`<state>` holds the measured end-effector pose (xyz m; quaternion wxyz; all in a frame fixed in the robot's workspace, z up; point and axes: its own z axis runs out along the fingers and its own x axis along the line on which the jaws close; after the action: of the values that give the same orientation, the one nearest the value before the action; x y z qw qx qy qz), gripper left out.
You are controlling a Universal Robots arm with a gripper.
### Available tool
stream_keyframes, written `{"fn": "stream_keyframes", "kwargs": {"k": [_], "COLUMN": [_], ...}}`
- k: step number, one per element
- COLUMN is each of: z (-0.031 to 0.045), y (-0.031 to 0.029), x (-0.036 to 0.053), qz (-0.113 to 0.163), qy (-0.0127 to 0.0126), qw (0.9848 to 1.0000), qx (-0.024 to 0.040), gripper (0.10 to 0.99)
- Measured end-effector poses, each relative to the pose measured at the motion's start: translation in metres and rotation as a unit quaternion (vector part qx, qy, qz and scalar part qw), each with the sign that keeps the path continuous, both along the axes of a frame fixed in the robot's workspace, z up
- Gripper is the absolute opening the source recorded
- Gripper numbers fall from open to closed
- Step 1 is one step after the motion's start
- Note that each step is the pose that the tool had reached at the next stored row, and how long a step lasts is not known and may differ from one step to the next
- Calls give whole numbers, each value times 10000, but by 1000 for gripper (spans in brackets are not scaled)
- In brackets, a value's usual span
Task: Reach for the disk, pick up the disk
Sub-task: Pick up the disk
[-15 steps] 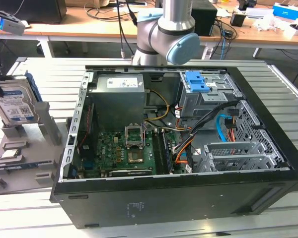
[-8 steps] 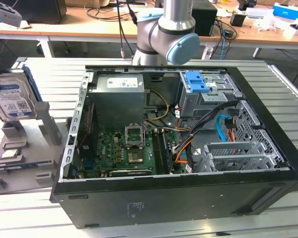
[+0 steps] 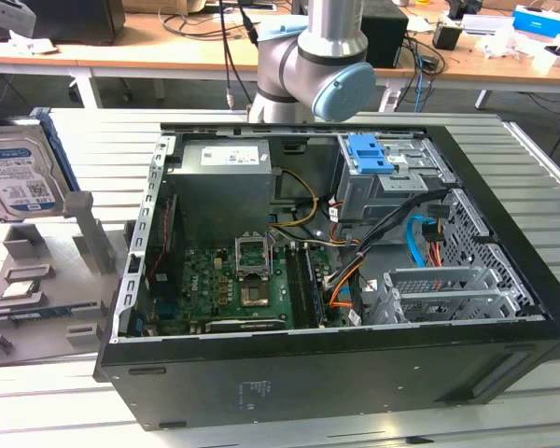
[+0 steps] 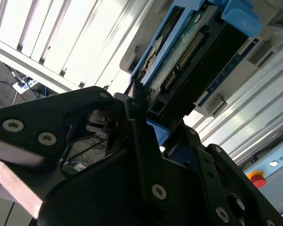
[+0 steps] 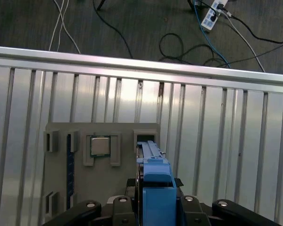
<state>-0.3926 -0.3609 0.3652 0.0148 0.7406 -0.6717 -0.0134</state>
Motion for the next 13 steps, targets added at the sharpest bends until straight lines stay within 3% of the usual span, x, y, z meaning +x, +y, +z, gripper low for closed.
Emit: {"fn": "stream_keyframes", "kwargs": {"k": [13], "z": [261], "y": [0], "x": [14], "qz": [0], "qy": [0], "qw": [10000], "qx": [0], "gripper": [369]}}
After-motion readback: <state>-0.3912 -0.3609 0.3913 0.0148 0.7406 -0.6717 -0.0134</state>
